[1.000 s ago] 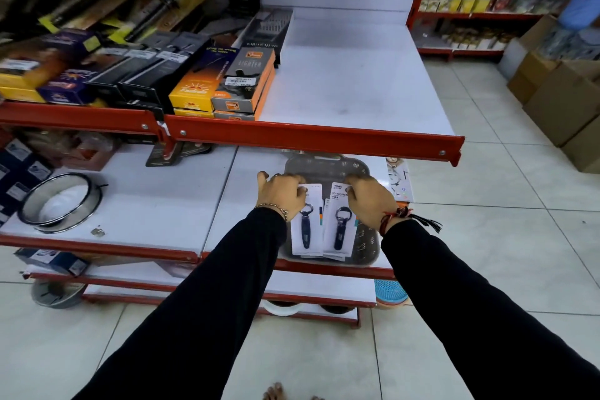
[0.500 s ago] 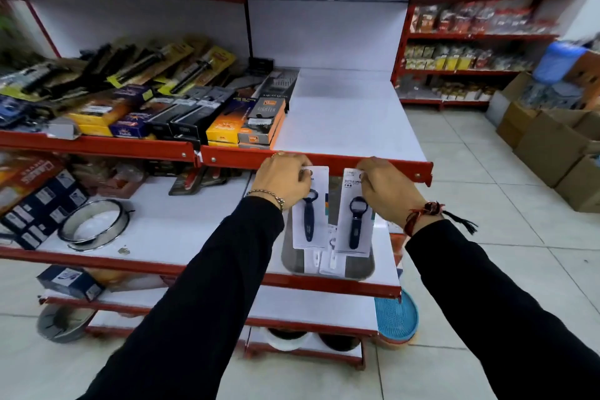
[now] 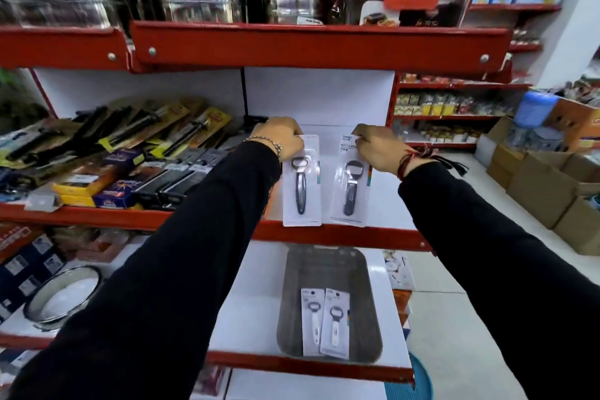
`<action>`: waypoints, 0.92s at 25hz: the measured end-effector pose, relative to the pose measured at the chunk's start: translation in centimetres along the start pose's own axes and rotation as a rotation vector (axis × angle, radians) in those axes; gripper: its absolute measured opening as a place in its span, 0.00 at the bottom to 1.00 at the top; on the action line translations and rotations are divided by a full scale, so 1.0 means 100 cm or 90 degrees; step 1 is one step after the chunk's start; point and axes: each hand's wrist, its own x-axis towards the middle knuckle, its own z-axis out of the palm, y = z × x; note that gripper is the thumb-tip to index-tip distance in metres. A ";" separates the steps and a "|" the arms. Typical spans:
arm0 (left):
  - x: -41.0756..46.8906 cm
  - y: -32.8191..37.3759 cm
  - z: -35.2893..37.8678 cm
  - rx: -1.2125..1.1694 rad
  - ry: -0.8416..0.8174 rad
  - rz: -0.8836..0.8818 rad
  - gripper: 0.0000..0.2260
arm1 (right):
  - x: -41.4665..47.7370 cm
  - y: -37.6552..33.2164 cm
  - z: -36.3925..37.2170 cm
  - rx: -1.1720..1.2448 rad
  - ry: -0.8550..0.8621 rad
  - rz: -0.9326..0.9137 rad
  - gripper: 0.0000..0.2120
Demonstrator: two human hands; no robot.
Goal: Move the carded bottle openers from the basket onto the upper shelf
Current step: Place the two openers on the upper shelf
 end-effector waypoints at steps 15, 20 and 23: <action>0.067 -0.036 0.105 0.216 -0.134 0.015 0.14 | 0.060 0.021 0.100 0.002 -0.196 0.089 0.14; 0.056 -0.033 0.114 0.319 -0.060 0.059 0.14 | 0.050 0.022 0.111 -0.045 -0.191 0.100 0.17; 0.047 -0.033 0.116 0.345 -0.033 0.073 0.16 | 0.040 0.022 0.110 -0.062 -0.169 0.095 0.16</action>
